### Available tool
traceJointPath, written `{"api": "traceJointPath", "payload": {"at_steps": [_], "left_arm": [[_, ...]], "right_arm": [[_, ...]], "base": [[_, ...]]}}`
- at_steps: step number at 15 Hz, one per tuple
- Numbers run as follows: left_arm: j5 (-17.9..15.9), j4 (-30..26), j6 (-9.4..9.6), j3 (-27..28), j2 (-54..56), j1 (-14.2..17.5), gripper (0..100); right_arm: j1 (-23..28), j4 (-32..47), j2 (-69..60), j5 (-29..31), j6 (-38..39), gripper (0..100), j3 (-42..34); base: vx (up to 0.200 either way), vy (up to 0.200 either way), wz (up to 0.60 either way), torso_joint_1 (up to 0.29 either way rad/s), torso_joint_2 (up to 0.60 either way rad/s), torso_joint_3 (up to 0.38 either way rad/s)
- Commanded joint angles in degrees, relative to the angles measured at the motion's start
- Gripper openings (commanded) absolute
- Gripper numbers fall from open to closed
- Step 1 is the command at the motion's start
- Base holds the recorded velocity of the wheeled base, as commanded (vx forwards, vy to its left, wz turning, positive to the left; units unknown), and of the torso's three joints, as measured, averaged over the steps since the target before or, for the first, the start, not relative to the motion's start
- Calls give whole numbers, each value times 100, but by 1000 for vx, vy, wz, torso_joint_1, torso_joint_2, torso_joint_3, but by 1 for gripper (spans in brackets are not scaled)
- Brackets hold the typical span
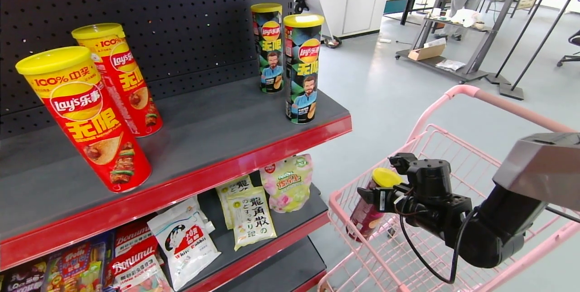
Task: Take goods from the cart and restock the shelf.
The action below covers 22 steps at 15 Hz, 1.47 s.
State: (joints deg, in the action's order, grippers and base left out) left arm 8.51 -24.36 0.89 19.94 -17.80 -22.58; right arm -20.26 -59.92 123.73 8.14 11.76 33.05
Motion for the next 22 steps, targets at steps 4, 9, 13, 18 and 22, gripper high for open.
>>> {"api": "traceJointPath", "payload": {"at_steps": [4, 9, 13, 18, 22], "left_arm": [[2, 1, -1, 1, 4, -1, 100], [2, 1, -1, 1, 4, -1, 100], [2, 1, -1, 10, 13, -1, 100], [-7, 1, 8, 27, 22, -1, 100], [2, 1, 16, 18, 48, -1, 100]], "right_arm": [[-83, 15, 107, 12, 19, 100, 35], [-162, 15, 116, 117, 107, 0, 17], [-294, 77, -306, 566, 63, 0, -229], [-426, 446, -2257, 987, -693, 0, -747], [-435, 2749, -4244, 1321, -1080, 0, -281]], "base": [[0, 0, 0, 0, 0, 0], [0, 0, 0, 0, 0, 0], [0, 0, 0, 0, 0, 0], [0, 0, 0, 0, 0, 0], [0, 0, 0, 0, 0, 0]]}}
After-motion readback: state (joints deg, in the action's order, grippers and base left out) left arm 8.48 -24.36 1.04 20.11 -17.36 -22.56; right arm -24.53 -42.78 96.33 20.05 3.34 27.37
